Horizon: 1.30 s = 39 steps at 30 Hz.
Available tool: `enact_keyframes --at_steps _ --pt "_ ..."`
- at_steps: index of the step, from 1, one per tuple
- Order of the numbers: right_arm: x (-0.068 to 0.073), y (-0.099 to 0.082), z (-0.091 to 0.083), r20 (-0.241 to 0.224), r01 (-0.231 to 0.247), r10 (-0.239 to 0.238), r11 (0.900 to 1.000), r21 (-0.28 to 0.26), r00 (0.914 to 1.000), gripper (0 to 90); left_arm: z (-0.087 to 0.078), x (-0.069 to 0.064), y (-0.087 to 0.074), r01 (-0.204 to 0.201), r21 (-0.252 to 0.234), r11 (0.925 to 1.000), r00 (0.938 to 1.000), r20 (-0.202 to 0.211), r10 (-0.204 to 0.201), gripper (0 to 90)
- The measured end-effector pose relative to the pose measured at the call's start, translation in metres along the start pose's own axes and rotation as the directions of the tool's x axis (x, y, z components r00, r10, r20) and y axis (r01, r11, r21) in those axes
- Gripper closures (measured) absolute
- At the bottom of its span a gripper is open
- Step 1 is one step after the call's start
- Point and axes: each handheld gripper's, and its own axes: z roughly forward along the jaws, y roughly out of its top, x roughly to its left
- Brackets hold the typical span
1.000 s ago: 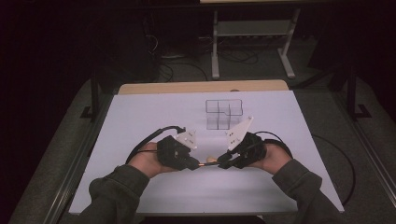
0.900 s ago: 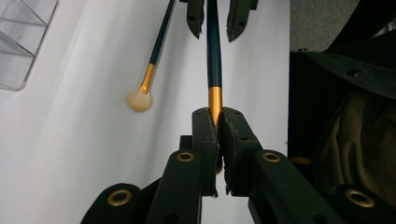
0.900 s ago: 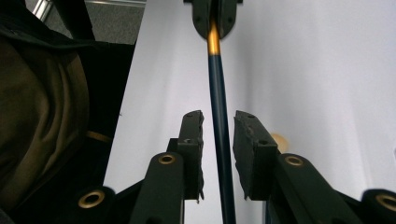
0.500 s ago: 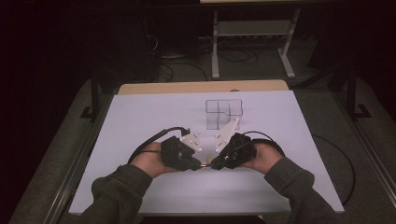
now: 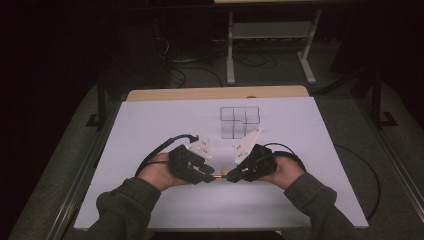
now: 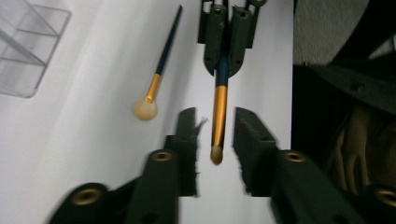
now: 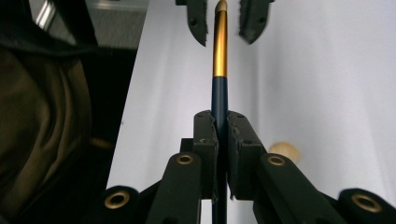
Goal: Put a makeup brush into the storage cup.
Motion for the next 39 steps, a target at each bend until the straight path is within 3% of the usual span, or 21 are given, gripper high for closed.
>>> enact_keyframes --at_steps 4,8,20,23,30,39 --pt "0.000 -0.009 -0.002 0.037 -0.019 0.021 0.9980 -0.061 0.9991 82.9 -0.002 0.002 -0.008 0.035 -0.030 0.9989 0.9994 -0.003 -0.035 63.7" --pt "0.002 -0.014 0.000 0.040 -0.027 0.031 0.9946 -0.100 0.9987 82.8 -0.002 0.003 -0.012 0.053 -0.047 0.9975 0.9986 -0.001 -0.053 63.1" --pt "0.005 -0.013 0.003 0.079 0.001 0.008 0.9939 -0.110 0.9968 82.7 -0.003 0.004 -0.008 0.045 -0.056 0.9974 0.9987 0.028 -0.043 82.2" --pt "0.006 -0.013 0.004 0.079 0.007 0.000 0.9957 -0.092 0.9969 81.8 -0.002 0.002 -0.007 0.054 -0.054 0.9971 0.9972 0.056 -0.051 84.3" --pt "0.007 -0.008 0.006 0.080 0.007 -0.003 0.9987 -0.051 0.9968 77.9 -0.003 -0.001 -0.002 0.031 -0.019 0.9993 0.9990 0.033 -0.030 84.8" --pt "0.010 0.009 0.005 0.098 0.021 -0.025 0.9988 0.045 0.9949 76.3 -0.001 -0.005 0.005 0.013 0.021 0.9997 0.9998 0.016 -0.013 84.9"
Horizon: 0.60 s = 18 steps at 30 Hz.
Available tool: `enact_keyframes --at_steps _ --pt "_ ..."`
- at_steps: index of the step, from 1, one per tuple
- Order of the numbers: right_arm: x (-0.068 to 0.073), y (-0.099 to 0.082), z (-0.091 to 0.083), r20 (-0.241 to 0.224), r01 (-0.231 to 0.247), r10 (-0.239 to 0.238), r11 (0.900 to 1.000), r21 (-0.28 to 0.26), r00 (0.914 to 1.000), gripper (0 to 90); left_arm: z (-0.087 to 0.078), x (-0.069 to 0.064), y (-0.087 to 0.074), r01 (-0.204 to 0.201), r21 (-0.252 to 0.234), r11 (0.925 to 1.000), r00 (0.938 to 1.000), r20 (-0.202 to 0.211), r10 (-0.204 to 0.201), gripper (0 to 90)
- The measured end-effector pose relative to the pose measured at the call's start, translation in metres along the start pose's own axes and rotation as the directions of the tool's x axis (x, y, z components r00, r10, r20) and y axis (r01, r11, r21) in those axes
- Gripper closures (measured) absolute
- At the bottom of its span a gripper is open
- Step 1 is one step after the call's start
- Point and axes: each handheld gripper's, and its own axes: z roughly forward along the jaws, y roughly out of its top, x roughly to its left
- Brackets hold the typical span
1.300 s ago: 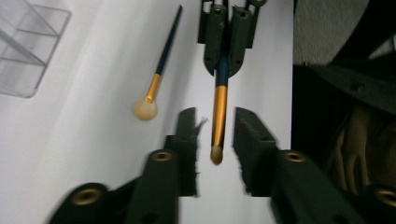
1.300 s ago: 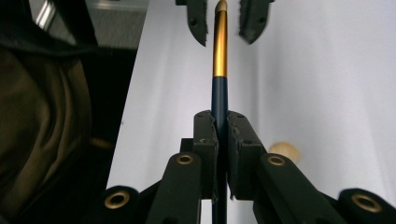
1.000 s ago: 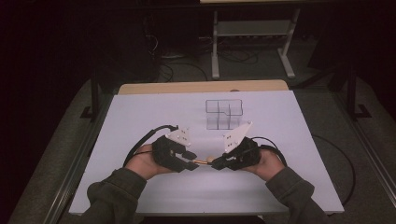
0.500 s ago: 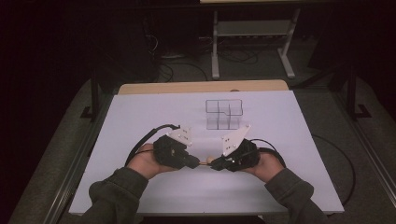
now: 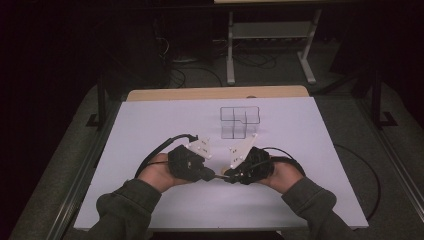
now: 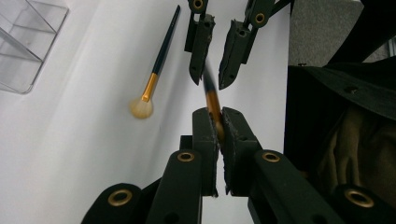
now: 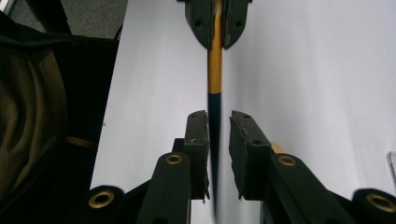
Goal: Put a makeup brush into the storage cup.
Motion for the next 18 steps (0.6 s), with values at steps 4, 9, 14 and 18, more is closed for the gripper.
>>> enact_keyframes --at_steps 4,9,14,18 --pt "0.000 0.003 0.003 -0.010 0.004 -0.003 1.0000 0.003 0.9999 76.2 0.000 0.000 0.001 -0.007 -0.004 1.0000 1.0000 -0.003 0.007 85.0" --pt "-0.002 0.004 0.007 -0.019 0.000 0.000 0.9999 -0.011 0.9998 73.8 -0.005 -0.001 0.004 -0.010 -0.029 0.9995 0.9999 -0.011 0.010 85.0" --pt "-0.004 0.004 0.010 -0.046 -0.024 0.022 0.9993 -0.028 0.9987 74.8 -0.009 -0.002 0.007 -0.017 -0.044 0.9989 0.9997 -0.019 0.016 85.1" --pt "-0.004 0.006 0.009 -0.046 -0.034 0.032 0.9984 -0.045 0.9984 77.7 -0.010 -0.003 0.009 -0.024 -0.035 0.9991 0.9994 -0.025 0.023 85.1"
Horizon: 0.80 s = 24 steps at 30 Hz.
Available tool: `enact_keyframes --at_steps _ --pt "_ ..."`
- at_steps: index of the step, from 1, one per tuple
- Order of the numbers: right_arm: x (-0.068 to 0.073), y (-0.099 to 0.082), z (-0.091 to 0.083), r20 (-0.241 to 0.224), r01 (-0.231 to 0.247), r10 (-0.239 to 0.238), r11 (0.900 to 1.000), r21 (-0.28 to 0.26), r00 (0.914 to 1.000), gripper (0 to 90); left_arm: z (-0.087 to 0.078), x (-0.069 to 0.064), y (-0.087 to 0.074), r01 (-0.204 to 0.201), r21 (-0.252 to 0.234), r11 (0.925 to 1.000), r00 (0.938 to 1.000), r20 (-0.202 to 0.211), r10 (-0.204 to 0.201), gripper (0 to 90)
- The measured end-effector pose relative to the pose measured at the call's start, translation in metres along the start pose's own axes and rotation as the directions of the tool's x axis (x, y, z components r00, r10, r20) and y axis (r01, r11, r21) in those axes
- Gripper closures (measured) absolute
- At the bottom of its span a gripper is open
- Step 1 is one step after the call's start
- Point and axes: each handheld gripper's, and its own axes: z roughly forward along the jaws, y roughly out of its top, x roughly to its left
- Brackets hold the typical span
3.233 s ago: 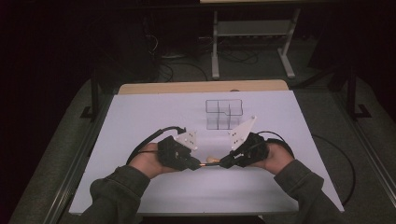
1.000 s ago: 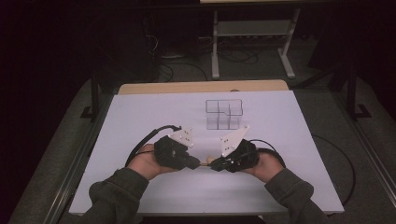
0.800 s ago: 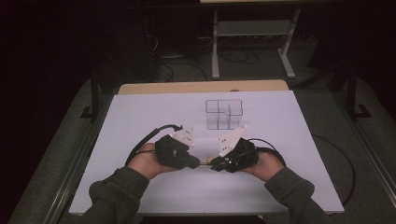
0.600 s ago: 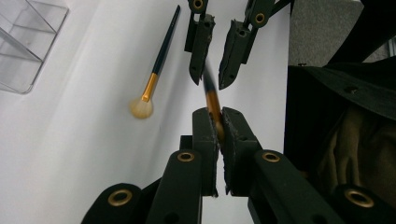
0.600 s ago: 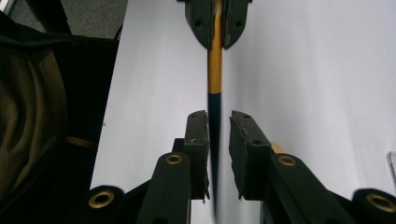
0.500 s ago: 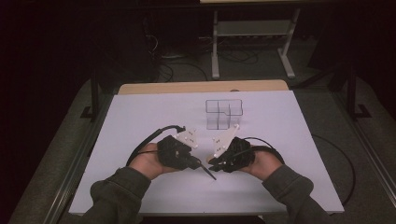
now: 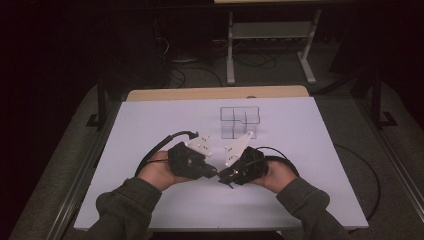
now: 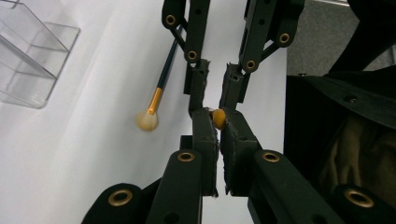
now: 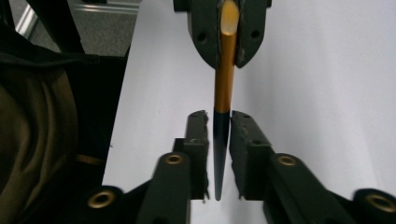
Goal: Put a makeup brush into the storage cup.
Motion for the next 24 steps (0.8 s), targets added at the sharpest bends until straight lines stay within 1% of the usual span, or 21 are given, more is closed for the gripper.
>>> enact_keyframes --at_steps 1,3,4,6,7,9,10,11,13,15,16,21,23,24 --pt "0.000 0.000 -0.001 0.000 0.004 -0.004 1.0000 -0.005 1.0000 80.3 -0.001 0.000 0.001 -0.002 -0.003 1.0000 1.0000 0.003 0.002 85.0" --pt "0.000 0.000 -0.002 -0.002 -0.007 0.007 0.9999 -0.014 1.0000 81.1 -0.001 0.000 0.001 0.001 -0.010 0.9999 1.0000 0.003 -0.001 85.0" --pt "-0.001 0.000 -0.002 -0.006 -0.001 0.001 0.9998 -0.021 1.0000 81.6 -0.001 0.000 0.002 0.000 -0.012 0.9999 1.0000 0.004 0.000 85.0" --pt "0.000 0.000 -0.002 -0.011 -0.005 0.005 0.9998 -0.018 0.9999 82.5 -0.001 0.000 0.002 -0.003 -0.016 0.9999 1.0000 0.000 0.003 84.9" --pt "-0.001 0.000 -0.003 -0.009 0.001 -0.001 0.9997 -0.023 1.0000 82.6 -0.001 -0.001 0.001 0.012 -0.031 0.9995 0.9999 0.001 -0.012 84.7" --pt "-0.004 -0.002 -0.004 -0.024 -0.005 0.004 0.9989 -0.046 0.9997 82.7 -0.002 0.000 0.000 0.015 -0.036 0.9993 0.9998 -0.009 -0.015 83.0" --pt "-0.004 -0.003 -0.004 -0.024 -0.012 0.010 0.9986 -0.051 0.9997 82.8 -0.004 0.001 -0.001 0.019 -0.039 0.9990 0.9997 -0.017 -0.020 78.2" --pt "-0.005 -0.005 -0.005 -0.026 -0.018 0.016 0.9984 -0.054 0.9995 82.8 -0.004 0.001 -0.002 0.027 -0.047 0.9985 0.9995 -0.014 -0.028 77.3" --pt "-0.007 -0.007 -0.007 -0.027 -0.032 0.030 0.9974 -0.065 0.9992 82.8 -0.006 0.002 -0.005 0.034 -0.051 0.9981 0.9990 -0.027 -0.035 74.5" --pt "-0.009 -0.010 -0.009 -0.026 -0.049 0.047 0.9962 -0.073 0.9986 82.8 -0.007 0.003 -0.009 0.039 -0.056 0.9977 0.9987 -0.030 -0.041 73.0" --pt "-0.010 -0.011 -0.010 -0.027 -0.055 0.053 0.9954 -0.078 0.9982 82.8 -0.007 0.004 -0.012 0.043 -0.061 0.9972 0.9982 -0.040 -0.046 72.2" --pt "-0.017 -0.016 -0.016 -0.026 -0.098 0.096 0.9909 -0.092 0.9950 82.7 -0.010 0.007 -0.025 0.067 -0.079 0.9946 0.9956 -0.060 -0.072 70.4" --pt "-0.021 -0.018 -0.018 -0.020 -0.112 0.111 0.9889 -0.097 0.9936 82.8 -0.010 0.008 -0.031 0.086 -0.089 0.9922 0.9937 -0.064 -0.092 69.5" --pt "-0.022 -0.019 -0.020 -0.023 -0.123 0.121 0.9877 -0.097 0.9924 82.7 -0.010 0.008 -0.033 0.089 -0.091 0.9919 0.9931 -0.068 -0.096 69.5"
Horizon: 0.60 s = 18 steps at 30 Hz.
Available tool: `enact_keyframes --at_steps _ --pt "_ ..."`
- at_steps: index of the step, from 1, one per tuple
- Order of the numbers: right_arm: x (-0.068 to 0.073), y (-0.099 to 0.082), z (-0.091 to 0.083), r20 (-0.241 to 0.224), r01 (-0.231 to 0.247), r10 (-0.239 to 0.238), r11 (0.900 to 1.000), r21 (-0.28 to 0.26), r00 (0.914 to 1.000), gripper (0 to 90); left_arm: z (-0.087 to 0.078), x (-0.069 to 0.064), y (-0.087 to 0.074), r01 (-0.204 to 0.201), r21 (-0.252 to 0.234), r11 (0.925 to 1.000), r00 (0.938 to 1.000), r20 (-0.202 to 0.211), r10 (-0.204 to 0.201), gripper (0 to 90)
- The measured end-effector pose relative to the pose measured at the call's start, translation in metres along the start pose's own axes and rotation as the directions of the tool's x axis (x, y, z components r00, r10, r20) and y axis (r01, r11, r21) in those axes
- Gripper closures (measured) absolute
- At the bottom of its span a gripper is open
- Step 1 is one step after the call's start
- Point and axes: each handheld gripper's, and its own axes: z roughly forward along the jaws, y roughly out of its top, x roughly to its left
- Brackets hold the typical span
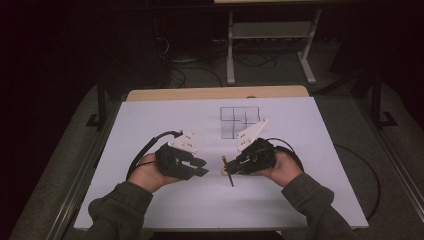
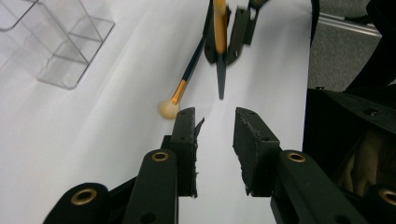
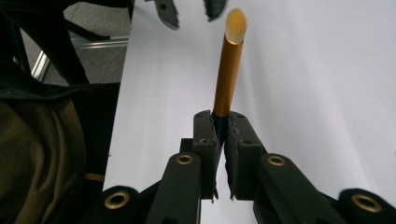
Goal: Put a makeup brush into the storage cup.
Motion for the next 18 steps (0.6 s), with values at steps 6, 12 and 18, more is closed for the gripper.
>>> enact_keyframes --at_steps 6,12,18 --pt "-0.008 -0.005 -0.007 0.010 -0.037 0.037 0.9992 -0.018 0.9993 82.8 -0.002 0.004 -0.011 0.030 -0.017 0.9994 0.9993 -0.021 -0.030 67.7" --pt "-0.014 -0.008 -0.012 0.022 -0.054 0.054 0.9984 -0.017 0.9983 82.7 0.001 0.006 -0.023 0.060 -0.026 0.9978 0.9974 -0.038 -0.061 64.4" --pt "-0.021 -0.012 -0.019 0.034 -0.090 0.091 0.9955 -0.028 0.9952 82.8 0.004 0.012 -0.038 0.076 -0.015 0.9970 0.9950 -0.063 -0.077 62.3"
